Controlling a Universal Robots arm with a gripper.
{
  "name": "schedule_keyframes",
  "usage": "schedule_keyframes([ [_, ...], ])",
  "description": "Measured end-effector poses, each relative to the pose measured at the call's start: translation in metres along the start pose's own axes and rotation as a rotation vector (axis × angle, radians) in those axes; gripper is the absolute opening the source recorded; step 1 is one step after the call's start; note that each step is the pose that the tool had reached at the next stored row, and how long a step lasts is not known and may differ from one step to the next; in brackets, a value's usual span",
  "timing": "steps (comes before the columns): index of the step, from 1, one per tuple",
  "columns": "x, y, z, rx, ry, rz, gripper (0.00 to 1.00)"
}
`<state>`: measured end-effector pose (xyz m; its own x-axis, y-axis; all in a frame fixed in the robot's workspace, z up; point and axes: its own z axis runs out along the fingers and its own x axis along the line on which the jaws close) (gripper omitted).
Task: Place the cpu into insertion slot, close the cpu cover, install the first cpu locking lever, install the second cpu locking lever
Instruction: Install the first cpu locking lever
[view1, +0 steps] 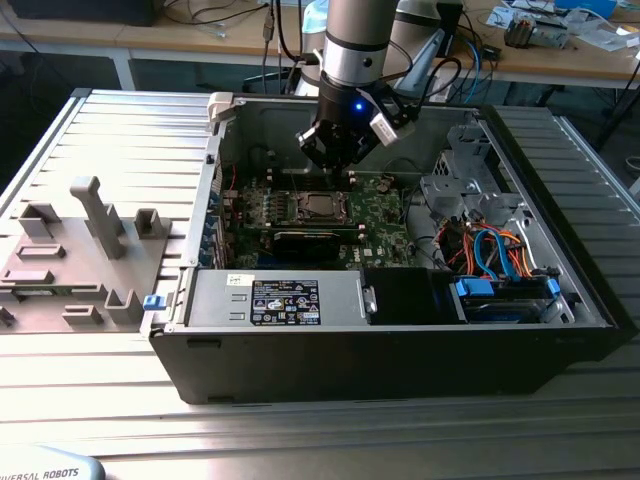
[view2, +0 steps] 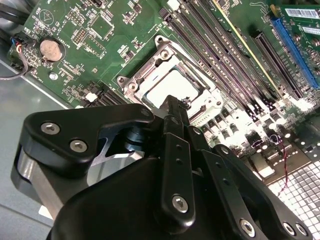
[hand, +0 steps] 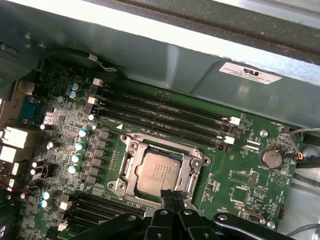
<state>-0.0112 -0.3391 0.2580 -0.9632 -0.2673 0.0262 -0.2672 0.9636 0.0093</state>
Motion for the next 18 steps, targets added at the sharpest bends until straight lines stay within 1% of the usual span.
schedule_keyframes([
  [18, 0.0000, 0.0000, 0.0000, 0.0004, 0.0001, -0.010, 0.11],
])
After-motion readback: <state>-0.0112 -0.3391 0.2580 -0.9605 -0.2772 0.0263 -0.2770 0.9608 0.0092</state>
